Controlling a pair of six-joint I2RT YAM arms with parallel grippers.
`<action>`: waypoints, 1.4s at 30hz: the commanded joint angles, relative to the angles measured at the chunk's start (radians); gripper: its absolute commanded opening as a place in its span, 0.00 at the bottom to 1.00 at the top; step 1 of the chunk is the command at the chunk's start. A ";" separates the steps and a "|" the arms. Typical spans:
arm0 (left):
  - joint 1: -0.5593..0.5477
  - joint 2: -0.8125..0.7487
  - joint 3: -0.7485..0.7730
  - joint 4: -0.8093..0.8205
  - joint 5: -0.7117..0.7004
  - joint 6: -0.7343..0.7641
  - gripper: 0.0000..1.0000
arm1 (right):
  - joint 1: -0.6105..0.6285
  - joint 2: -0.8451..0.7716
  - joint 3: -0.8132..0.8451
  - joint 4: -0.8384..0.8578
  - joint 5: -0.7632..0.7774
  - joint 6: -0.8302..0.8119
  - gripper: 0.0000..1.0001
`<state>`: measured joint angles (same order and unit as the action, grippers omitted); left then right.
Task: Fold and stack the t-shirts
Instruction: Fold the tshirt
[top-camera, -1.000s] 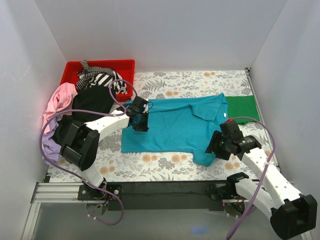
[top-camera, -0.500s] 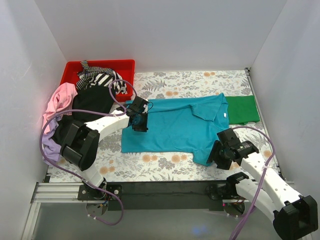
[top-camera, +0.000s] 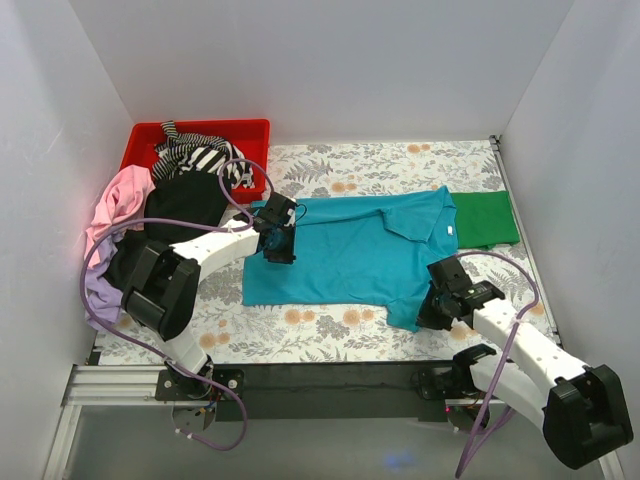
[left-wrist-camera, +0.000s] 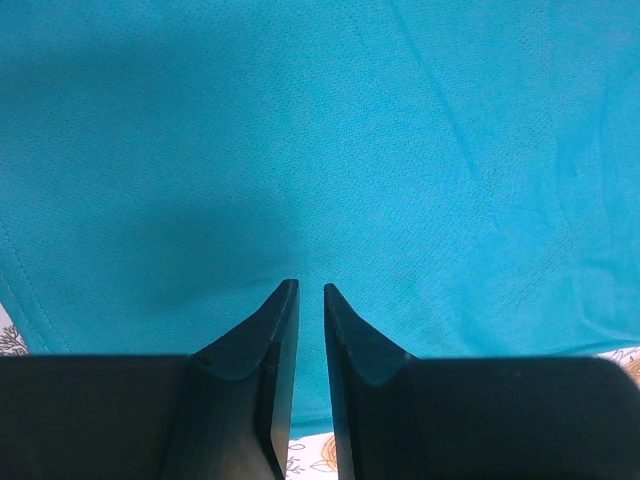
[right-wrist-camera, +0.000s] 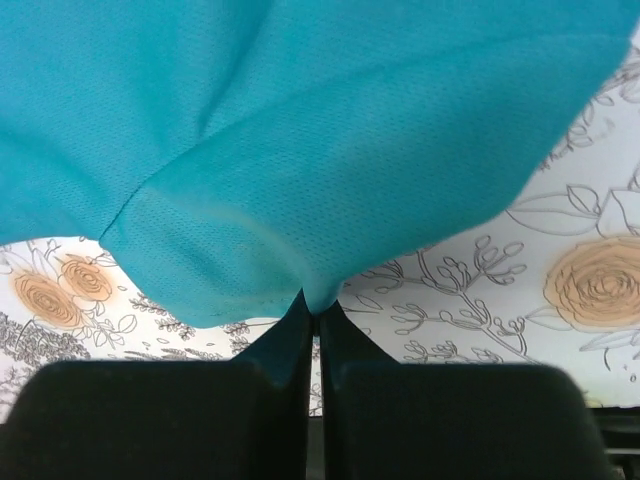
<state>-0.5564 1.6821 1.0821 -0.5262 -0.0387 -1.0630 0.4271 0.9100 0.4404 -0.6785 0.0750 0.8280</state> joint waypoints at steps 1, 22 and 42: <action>0.001 0.013 0.030 -0.009 -0.020 0.005 0.15 | 0.006 -0.016 0.017 0.077 -0.021 -0.013 0.01; 0.001 0.047 0.072 -0.038 -0.038 0.021 0.15 | -0.010 0.521 0.483 0.191 0.055 -0.262 0.05; 0.001 0.056 0.075 -0.052 -0.050 0.023 0.14 | -0.037 0.578 0.629 0.128 0.177 -0.455 0.70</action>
<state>-0.5564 1.7439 1.1286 -0.5755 -0.0715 -1.0512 0.3954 1.5421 1.1152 -0.5224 0.2352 0.3870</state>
